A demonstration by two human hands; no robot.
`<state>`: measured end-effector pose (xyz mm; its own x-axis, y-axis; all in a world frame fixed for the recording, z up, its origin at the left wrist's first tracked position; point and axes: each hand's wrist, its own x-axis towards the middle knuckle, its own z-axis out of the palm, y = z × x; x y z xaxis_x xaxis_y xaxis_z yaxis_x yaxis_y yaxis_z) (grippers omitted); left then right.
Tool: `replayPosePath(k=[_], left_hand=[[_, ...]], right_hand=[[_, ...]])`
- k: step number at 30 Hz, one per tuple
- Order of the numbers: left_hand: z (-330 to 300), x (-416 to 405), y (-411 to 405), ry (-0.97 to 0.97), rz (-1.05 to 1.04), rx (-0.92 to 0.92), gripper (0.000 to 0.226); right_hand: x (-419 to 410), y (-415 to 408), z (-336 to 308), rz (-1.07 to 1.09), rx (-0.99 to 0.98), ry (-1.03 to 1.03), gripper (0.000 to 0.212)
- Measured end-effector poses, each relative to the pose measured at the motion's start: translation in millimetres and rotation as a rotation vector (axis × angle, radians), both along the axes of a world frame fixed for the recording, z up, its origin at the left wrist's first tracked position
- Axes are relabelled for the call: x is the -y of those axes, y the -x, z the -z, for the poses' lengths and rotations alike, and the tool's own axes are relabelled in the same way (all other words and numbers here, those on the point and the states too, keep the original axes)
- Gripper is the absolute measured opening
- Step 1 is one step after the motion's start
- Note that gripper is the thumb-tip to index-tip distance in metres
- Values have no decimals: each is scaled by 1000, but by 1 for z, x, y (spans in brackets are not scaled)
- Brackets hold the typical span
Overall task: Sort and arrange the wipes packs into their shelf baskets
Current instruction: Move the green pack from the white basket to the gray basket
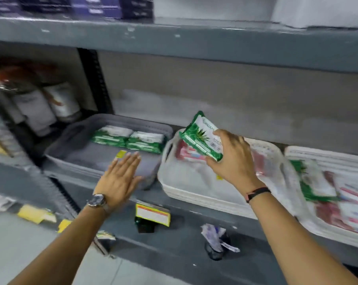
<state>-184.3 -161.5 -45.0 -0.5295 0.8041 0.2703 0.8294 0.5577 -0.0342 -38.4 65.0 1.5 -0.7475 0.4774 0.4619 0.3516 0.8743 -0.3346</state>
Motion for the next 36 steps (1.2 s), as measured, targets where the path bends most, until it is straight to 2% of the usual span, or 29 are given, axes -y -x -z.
replayPosePath(k=[4, 7, 11, 15, 18, 22, 27, 36], left_hand=[[7, 64, 74, -16, -128, 56, 92], [10, 89, 119, -8, -102, 48, 100], [21, 111, 171, 33, -40, 146, 113], [23, 114, 177, 50, 22, 122, 92], [22, 115, 178, 75, 28, 99, 82], [15, 110, 167, 43, 54, 77, 79], [-1, 54, 111, -34, 225, 29, 74], [-17, -112, -60, -152, 619, 6, 68]], right_hand=[[49, 95, 11, -162, 43, 6, 60], [79, 158, 26, -244, 98, 14, 60], [109, 234, 49, -331, 177, 32, 57], [123, 270, 80, -355, 382, -18, 63], [124, 275, 92, -344, 443, -47, 71], [113, 262, 82, -385, 483, -37, 78], [68, 199, 47, -299, 273, -28, 55], [-81, -40, 2, 197, 20, -81, 36]])
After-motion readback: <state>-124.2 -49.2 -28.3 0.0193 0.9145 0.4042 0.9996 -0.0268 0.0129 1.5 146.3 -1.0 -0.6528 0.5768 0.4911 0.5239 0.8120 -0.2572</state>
